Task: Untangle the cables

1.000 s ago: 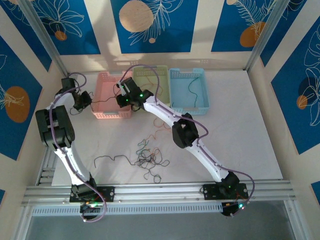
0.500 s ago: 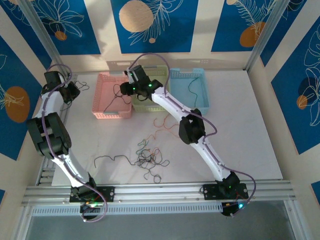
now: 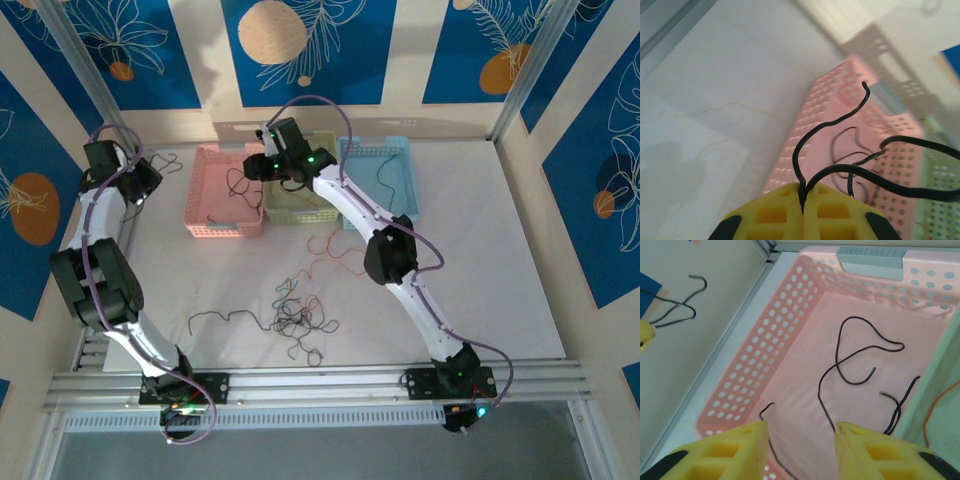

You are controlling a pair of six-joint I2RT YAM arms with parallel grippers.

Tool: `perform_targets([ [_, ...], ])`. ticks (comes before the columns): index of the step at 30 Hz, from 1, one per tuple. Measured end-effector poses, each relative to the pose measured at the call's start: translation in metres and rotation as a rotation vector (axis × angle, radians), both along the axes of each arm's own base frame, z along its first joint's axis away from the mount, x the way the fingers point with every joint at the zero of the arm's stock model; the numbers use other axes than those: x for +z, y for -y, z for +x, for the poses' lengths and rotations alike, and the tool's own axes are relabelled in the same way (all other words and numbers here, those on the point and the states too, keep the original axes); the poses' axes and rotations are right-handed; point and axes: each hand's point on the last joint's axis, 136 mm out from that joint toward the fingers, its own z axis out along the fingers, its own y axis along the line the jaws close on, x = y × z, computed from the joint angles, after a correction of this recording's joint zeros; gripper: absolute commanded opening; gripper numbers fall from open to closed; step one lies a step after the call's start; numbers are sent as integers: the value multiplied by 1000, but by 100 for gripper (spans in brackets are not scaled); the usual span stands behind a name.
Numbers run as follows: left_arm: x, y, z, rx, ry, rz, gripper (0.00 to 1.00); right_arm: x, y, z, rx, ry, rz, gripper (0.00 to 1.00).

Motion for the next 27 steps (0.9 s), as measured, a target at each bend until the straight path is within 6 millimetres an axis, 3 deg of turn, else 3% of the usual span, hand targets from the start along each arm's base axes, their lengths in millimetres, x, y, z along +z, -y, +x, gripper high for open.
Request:
perform_targets([
  [5, 38, 46, -8, -127, 123, -28, 0, 51, 35, -32, 11, -36, 18, 37],
  [10, 51, 102, -26, -292, 184, -80, 0, 92, 79, -82, 18, -27, 66, 41],
  [15, 71, 170, -65, -494, 265, -135, 0, 97, 100, -142, 116, -9, 130, 55],
  [20, 91, 226, -114, -678, 337, -166, 0, 97, 107, -179, 207, 27, 159, 57],
  [23, 92, 234, -133, -696, 348, -157, 0, 100, 111, -191, 227, 41, 177, 57],
  [27, 84, 217, -111, -595, 295, -64, 0, 92, 124, -206, 216, 33, 187, 57],
])
